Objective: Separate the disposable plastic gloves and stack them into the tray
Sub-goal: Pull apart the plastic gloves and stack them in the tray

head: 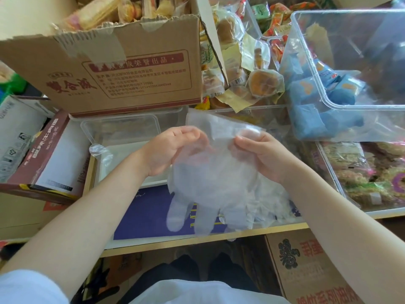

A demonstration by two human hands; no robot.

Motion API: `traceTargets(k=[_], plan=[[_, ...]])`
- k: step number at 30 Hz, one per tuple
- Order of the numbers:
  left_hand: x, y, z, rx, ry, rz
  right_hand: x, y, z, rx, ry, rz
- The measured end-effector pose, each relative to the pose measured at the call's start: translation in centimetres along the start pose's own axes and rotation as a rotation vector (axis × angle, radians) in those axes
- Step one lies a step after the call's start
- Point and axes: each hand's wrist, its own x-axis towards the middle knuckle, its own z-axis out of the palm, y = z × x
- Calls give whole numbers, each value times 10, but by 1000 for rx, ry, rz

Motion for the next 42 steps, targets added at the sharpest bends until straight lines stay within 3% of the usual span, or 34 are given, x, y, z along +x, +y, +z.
traceTargets(k=[9, 13, 16, 22, 26, 34, 38, 42], plan=[[-14, -37, -12, 166, 55, -152, -3, -9, -17, -209, 158, -141], [-19, -48, -22, 382, -71, -298, -6, -6, -17, -272, 146, -146], [-11, -41, -9, 429, -46, -274, -7, -2, -10, -344, 76, -124], [14, -29, 26, 136, 317, 4, -5, 6, -3, -400, 14, -90], [13, -30, 30, 90, 405, 70, -6, 8, -7, -300, 44, -30], [14, -22, 28, -480, 394, 61, -5, 6, -7, -192, 164, -32], [14, -23, 19, -522, 374, 53, -2, 6, -5, -230, 204, -55], [10, -30, 7, -336, 177, -252, -1, 6, -1, -222, 209, -85]])
